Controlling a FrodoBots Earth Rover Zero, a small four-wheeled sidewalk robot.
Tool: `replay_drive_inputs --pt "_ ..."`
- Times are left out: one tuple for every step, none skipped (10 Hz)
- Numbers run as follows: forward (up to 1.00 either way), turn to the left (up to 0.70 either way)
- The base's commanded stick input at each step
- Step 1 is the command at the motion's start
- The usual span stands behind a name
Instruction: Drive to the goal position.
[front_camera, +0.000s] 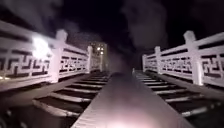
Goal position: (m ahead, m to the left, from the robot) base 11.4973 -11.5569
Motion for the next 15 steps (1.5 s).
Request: replay_drive_inputs --pt "0.45 0.0" --pt "0.45 0.0" --pt "0.45 0.0" --pt "0.45 0.0" --pt "0.45 0.0" --pt "0.45 0.0" --pt "0.45 0.0" --pt "0.45 0.0" --pt "0.45 0.0" --pt "0.45 0.0" --pt "0.45 0.0" --pt "0.45 0.0" --pt "0.45 0.0" --pt "0.45 0.0" --pt "0.45 0.0"
